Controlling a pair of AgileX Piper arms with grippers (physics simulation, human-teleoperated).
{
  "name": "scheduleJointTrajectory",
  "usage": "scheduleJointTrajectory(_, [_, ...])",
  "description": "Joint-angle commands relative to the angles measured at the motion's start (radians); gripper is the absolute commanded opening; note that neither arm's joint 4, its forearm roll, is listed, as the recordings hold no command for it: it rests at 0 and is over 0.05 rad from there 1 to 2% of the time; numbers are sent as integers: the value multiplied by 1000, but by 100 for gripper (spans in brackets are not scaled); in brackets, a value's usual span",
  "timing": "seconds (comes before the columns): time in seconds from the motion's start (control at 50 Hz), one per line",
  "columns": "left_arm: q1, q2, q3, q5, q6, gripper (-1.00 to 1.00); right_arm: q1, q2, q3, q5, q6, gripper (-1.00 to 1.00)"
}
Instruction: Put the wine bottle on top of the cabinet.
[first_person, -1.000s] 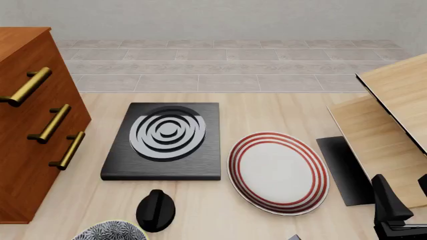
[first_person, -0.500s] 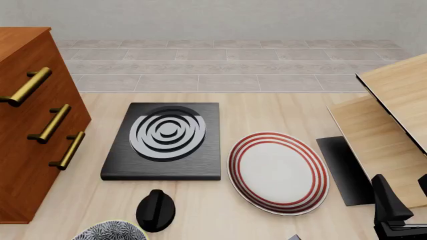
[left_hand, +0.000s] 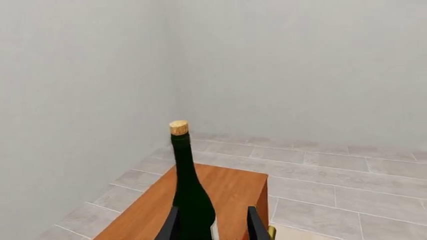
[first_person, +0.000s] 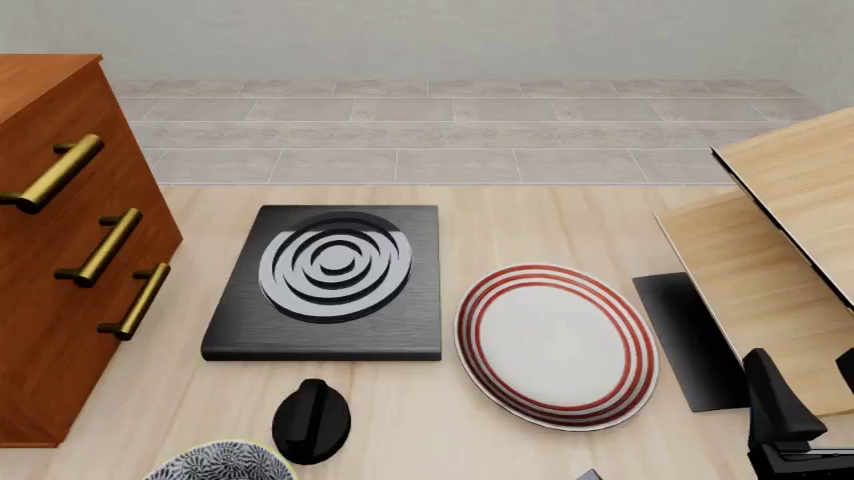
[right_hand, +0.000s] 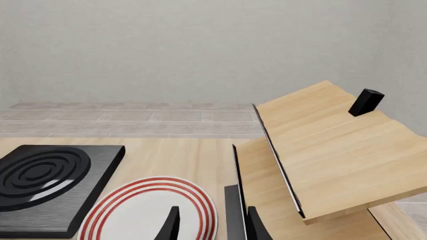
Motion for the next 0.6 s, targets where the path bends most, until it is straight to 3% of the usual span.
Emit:
scheduleJointTrajectory(0.02, [-29, -78, -11, 64, -23, 100, 0, 0, 0, 0, 0, 100])
scheduleJointTrajectory(0.28, [-73, -190, -23, 160, -44, 100, 0, 0, 0, 0, 0, 100])
scheduleJointTrajectory(0.6, [-219, -424, 0, 364, -103, 100, 0, 0, 0, 0, 0, 100])
